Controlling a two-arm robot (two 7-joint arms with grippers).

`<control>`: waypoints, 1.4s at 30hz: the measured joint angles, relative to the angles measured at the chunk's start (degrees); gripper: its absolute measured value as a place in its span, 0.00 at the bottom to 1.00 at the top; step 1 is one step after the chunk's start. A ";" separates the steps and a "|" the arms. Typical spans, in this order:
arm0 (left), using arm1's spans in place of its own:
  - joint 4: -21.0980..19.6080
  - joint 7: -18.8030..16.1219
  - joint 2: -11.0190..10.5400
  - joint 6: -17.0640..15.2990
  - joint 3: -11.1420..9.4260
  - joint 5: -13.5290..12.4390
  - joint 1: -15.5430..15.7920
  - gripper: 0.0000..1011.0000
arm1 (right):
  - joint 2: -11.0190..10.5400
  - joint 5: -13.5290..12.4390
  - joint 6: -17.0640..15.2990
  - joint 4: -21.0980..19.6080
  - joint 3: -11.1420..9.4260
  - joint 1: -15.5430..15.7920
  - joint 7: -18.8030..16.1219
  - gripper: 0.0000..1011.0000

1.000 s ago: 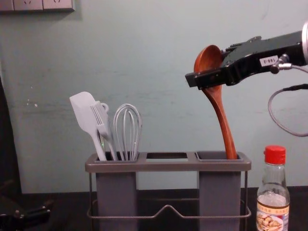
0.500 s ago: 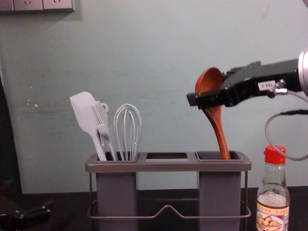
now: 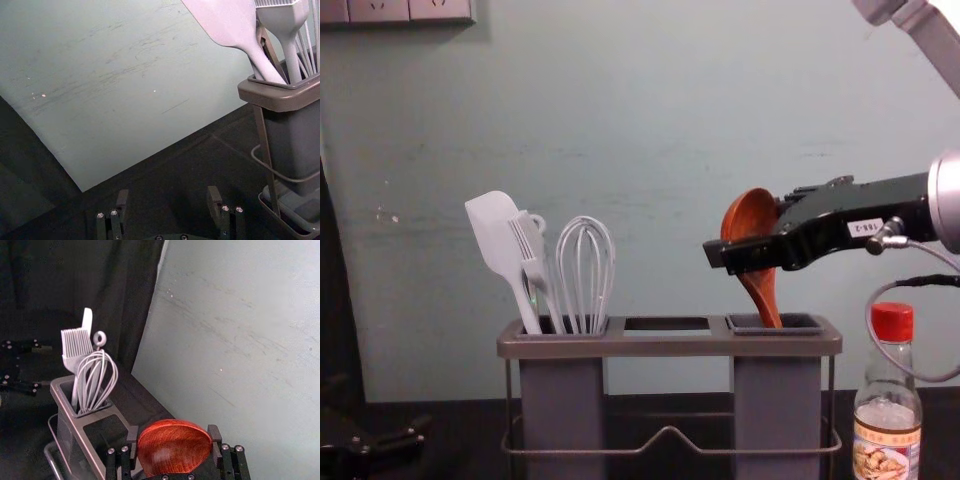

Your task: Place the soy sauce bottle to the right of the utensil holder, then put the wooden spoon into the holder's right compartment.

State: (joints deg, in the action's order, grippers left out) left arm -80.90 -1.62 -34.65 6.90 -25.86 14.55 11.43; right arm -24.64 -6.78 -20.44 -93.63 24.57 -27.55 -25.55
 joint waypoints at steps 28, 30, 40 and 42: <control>0.00 0.00 0.00 0.00 0.00 0.00 0.00 1.00 | 0.02 0.18 -0.15 0.22 0.09 -0.14 -0.08 0.99; 0.00 0.00 0.00 0.00 0.00 0.00 0.00 1.00 | 0.02 0.17 -0.15 0.21 0.08 -0.14 -0.08 0.99; 0.00 0.00 0.00 0.00 0.01 0.00 0.00 1.00 | -0.03 0.62 -1.29 -1.22 -0.05 0.53 0.94 0.99; 0.00 0.00 0.00 0.00 0.00 0.00 0.00 1.00 | 0.00 1.33 -1.72 -2.93 -0.55 1.94 2.50 0.99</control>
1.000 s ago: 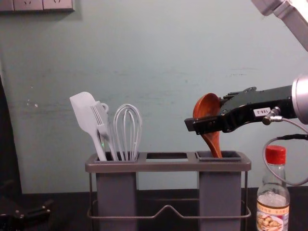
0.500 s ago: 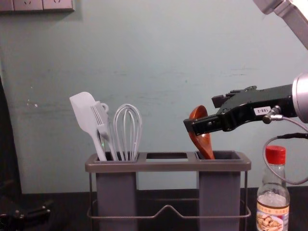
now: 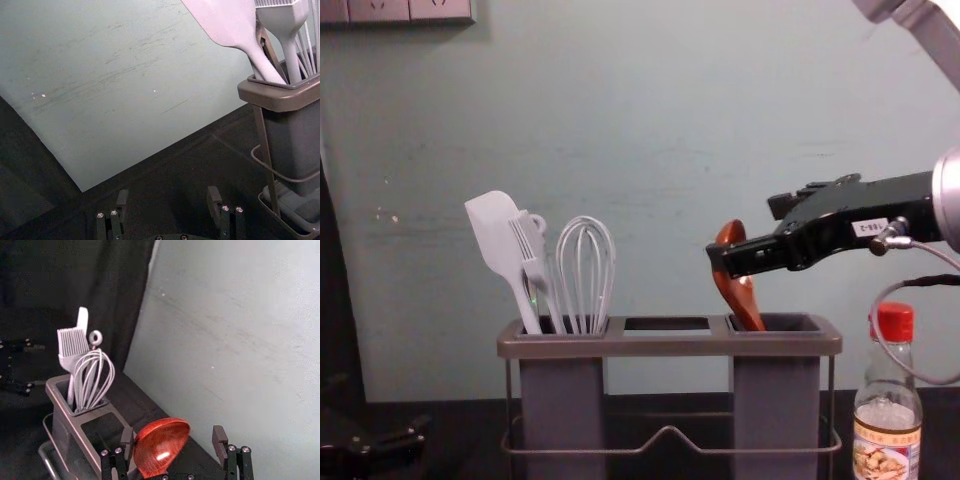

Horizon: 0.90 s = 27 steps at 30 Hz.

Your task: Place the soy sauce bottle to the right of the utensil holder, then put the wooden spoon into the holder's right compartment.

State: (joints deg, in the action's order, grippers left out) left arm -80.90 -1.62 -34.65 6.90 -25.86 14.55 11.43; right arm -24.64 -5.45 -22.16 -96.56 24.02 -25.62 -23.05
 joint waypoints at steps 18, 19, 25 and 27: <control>0.00 0.00 0.00 0.00 0.00 0.00 0.00 1.00 | 0.44 4.54 12.57 -12.98 -8.21 22.40 13.68 0.99; 0.00 0.00 0.00 0.00 0.00 0.00 0.00 1.00 | 0.74 4.86 13.74 -13.26 -8.66 23.68 14.63 0.99; 0.00 0.00 0.00 0.00 0.00 0.00 0.00 1.00 | 2.83 7.21 20.38 -13.83 -10.13 29.70 19.97 0.99; 0.00 0.00 0.00 0.00 0.00 -0.01 0.00 1.00 | 3.89 7.90 22.80 -13.37 -10.50 31.65 21.75 0.99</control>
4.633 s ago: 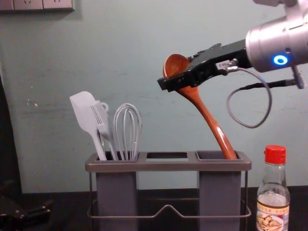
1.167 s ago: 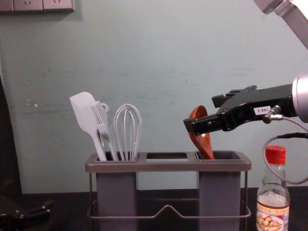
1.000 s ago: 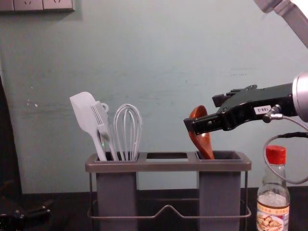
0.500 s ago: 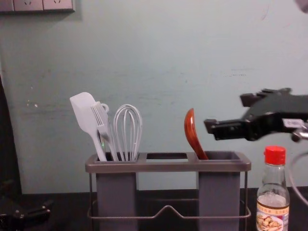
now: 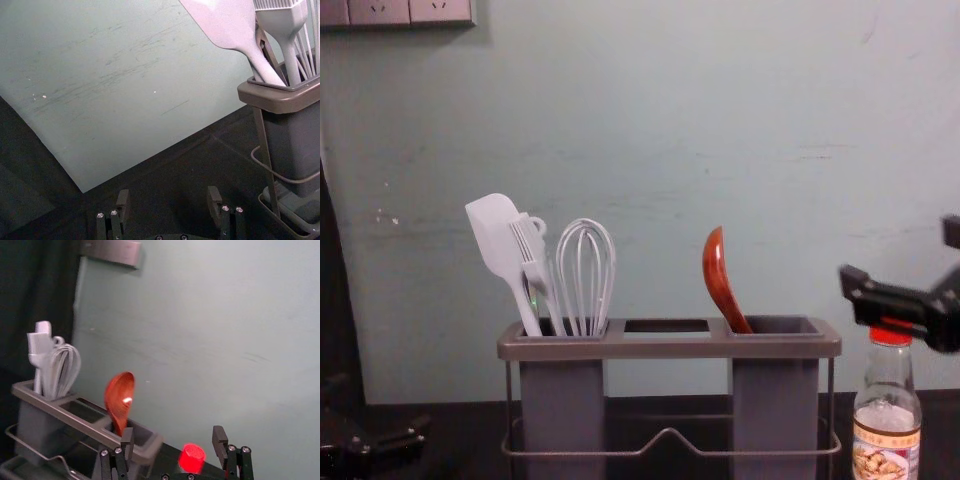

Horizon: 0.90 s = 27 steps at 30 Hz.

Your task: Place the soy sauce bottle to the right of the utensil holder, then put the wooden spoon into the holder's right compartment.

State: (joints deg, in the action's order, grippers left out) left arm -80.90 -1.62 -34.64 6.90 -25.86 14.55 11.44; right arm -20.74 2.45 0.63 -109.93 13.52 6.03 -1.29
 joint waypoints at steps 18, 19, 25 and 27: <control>0.00 0.00 0.00 0.00 0.00 0.00 0.00 1.00 | 8.28 -8.54 5.84 5.38 -3.92 7.34 2.06 0.99; 0.00 0.00 0.00 0.00 0.00 0.00 -0.01 1.00 | 8.72 -9.51 5.08 5.46 -4.30 7.51 1.64 0.99; 0.00 0.00 0.00 0.00 0.00 0.00 0.00 1.00 | 9.65 -11.41 2.13 5.73 -5.16 7.46 0.33 0.99; 0.00 0.00 0.00 0.00 0.00 0.00 0.00 1.00 | 9.82 -11.45 1.14 5.84 -5.28 7.25 -0.09 0.99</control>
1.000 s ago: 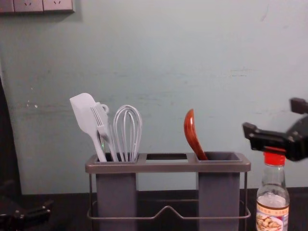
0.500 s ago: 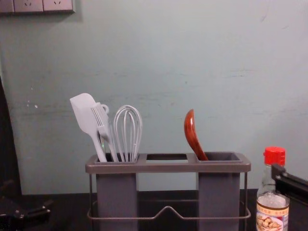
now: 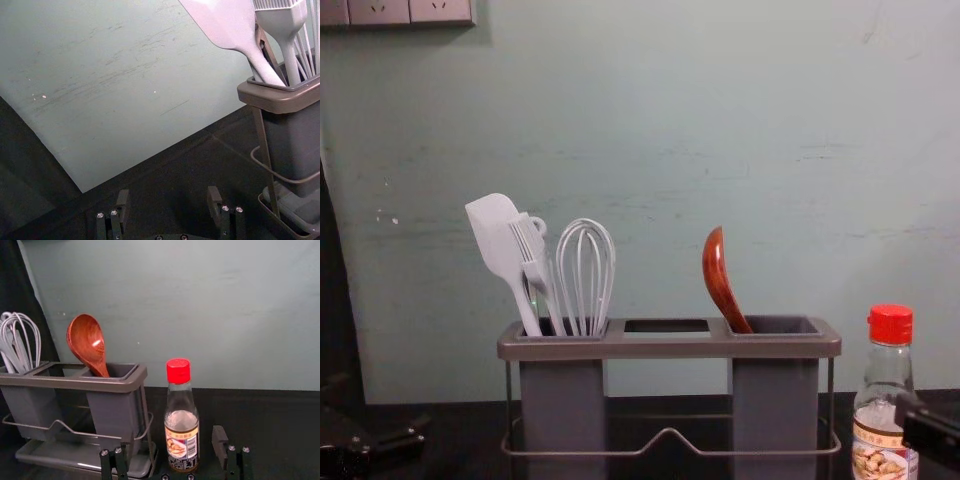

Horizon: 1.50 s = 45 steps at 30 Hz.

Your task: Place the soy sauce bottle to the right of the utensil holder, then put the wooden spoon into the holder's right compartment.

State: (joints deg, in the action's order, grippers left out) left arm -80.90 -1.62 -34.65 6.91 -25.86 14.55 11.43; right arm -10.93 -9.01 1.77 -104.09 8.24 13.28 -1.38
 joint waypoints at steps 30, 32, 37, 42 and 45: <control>0.00 0.00 0.00 0.00 0.00 0.00 0.00 1.00 | 0.24 0.71 -1.47 0.11 -0.10 -0.34 -1.00 0.99; 0.00 0.00 0.00 0.00 0.00 0.00 0.00 1.00 | 0.24 0.70 -1.45 0.11 -0.10 -0.33 -0.98 0.99; 0.00 0.00 0.00 0.00 0.00 0.00 0.00 1.00 | 0.24 0.67 -1.42 0.11 -0.10 -0.33 -0.96 0.99; 0.00 0.00 0.00 0.00 0.00 0.00 0.00 1.00 | 0.24 0.64 -1.39 0.11 -0.10 -0.33 -0.93 0.99; 0.00 0.00 0.00 0.00 0.00 0.00 0.00 1.00 | 0.24 0.64 -1.37 0.11 -0.10 -0.33 -0.91 0.99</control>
State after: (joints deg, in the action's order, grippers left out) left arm -80.90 -1.62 -34.65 6.90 -25.86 14.55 11.43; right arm -10.69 -8.37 0.41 -103.98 8.14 12.95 -2.29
